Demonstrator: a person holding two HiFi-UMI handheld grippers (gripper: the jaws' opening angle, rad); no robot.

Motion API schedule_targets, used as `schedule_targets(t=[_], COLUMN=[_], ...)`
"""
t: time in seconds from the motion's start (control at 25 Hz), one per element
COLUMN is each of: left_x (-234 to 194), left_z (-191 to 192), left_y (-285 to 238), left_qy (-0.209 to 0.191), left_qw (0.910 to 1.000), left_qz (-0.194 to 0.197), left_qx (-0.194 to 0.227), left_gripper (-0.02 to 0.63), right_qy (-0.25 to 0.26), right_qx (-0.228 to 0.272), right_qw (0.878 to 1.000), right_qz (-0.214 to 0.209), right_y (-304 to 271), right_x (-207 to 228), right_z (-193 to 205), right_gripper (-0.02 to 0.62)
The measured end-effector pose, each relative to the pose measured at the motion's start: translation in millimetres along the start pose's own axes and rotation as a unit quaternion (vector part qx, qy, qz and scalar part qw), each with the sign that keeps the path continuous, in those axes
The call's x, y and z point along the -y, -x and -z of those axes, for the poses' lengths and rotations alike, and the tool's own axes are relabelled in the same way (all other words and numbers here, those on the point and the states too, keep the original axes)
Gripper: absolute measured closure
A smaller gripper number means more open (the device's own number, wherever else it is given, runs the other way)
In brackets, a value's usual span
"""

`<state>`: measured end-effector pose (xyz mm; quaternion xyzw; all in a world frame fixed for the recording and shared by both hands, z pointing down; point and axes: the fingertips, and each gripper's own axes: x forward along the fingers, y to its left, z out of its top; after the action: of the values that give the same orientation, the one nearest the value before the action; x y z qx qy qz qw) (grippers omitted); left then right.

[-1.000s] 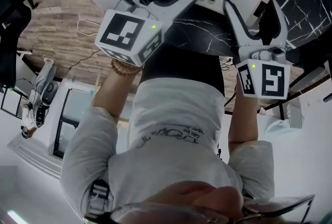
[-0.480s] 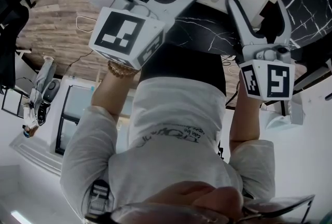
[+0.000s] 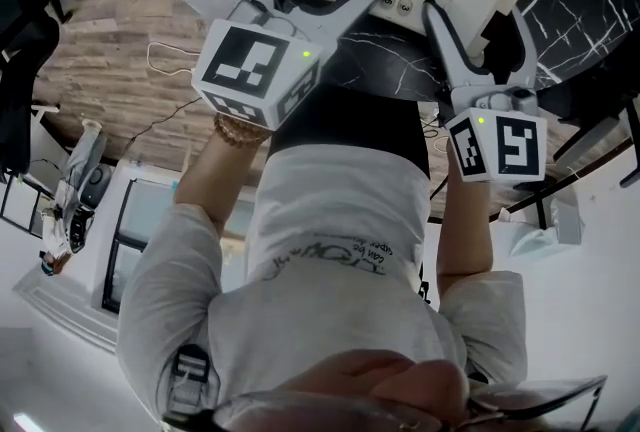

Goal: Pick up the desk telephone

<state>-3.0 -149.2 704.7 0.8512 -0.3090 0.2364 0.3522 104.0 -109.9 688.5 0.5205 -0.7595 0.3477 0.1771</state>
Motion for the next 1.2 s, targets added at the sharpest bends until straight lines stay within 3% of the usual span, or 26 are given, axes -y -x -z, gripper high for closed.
schedule_targets(t=[0.84,1.2], left_x=[95.1,142.5], left_z=[-143.8,-187.9], left_y=[144.7,193.2], left_qy=[-0.050,-0.077], left_qw=[0.9966,0.9917], left_qz=[-0.029,-0.036], left_qx=[0.059,0.096], left_gripper=[0.236,0.236], right_qy=[0.018,0.022], right_qx=[0.071,0.107], right_qw=[0.997,0.994], right_qz=[-0.010,-0.012], right_y=[132.6,191.1], right_x=[-80.7,-102.8], right_z=[-150.0,-191.9], right_gripper=[0.221,0.219])
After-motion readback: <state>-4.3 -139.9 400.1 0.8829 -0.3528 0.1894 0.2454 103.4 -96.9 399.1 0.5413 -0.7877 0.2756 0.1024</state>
